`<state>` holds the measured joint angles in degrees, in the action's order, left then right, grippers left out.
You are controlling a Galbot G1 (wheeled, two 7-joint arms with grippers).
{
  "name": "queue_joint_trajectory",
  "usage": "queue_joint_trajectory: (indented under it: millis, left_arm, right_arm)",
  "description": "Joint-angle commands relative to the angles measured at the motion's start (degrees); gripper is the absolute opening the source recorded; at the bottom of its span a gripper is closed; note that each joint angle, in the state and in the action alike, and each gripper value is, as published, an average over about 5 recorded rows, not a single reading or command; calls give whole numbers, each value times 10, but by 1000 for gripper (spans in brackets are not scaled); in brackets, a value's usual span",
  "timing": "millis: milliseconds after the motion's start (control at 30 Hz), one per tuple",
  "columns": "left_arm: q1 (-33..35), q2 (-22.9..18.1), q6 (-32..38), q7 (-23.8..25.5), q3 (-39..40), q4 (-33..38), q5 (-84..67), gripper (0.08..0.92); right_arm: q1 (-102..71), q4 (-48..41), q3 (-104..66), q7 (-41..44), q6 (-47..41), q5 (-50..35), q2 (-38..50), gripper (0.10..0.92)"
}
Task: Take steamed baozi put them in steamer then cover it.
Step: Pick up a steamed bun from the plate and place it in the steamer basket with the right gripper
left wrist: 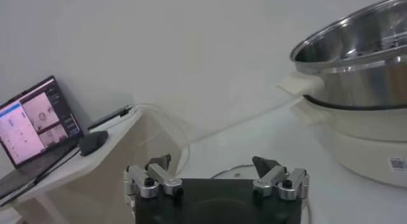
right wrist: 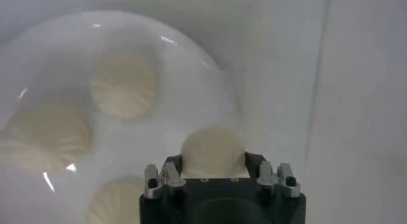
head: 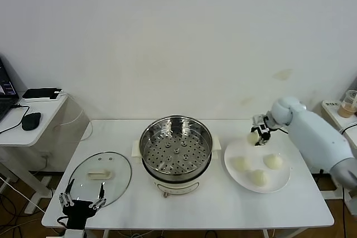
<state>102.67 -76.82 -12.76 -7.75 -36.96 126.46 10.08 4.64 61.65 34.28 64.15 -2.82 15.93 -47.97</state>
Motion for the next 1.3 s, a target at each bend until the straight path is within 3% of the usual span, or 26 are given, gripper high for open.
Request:
queue_joint_trajectory:
  millis: [33,533,867,1300]
  left_arm:
    - [-10,1,-2,1,1,-10,-8,823]
    - [-28,16,-13,8,4,-22,-20,823]
    - [-23,16,-12,8,-6,-18,-21,823]
    - [-23,6,-14,7,-14,-2,-23,823]
  right_arm:
    - [82,83,73,4,-10,-101,38,619]
    - [251,133,252,-45,11,-261,-98,619]
    - [257,114,349,-75,100,-201,-190,619]
    - [198,-22,362,-112,273,-35,-267,624]
